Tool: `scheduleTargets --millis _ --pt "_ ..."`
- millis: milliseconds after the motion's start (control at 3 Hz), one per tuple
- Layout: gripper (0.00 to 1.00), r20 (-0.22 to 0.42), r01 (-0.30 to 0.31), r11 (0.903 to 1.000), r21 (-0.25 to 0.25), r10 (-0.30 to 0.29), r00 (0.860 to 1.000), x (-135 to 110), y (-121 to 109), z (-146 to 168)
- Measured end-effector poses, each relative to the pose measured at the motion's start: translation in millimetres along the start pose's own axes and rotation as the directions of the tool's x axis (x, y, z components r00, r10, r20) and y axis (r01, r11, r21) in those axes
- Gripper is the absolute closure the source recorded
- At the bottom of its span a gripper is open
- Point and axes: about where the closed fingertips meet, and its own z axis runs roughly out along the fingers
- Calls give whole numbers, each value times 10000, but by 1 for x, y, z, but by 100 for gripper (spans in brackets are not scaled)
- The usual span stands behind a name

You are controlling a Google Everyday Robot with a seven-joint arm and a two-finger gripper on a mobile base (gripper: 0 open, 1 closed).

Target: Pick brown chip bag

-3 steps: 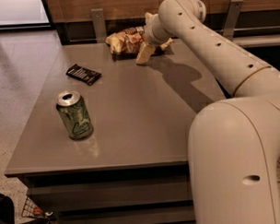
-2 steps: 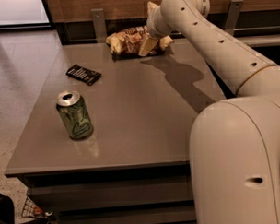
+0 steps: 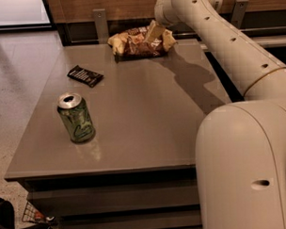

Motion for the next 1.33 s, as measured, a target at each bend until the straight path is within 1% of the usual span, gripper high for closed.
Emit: scheduleTargets --millis 333,667,1000,1333 --pt "0 22 -225 9995 -215 225 9997 5 2 1" --pt "0 -328 -554 9949 -840 529 9981 15 14 -2" --pt "0 -640 -805 9887 -1261 729 9953 19 23 -10" --pt "0 -691 -999 9817 -1623 897 9936 19 34 -9"
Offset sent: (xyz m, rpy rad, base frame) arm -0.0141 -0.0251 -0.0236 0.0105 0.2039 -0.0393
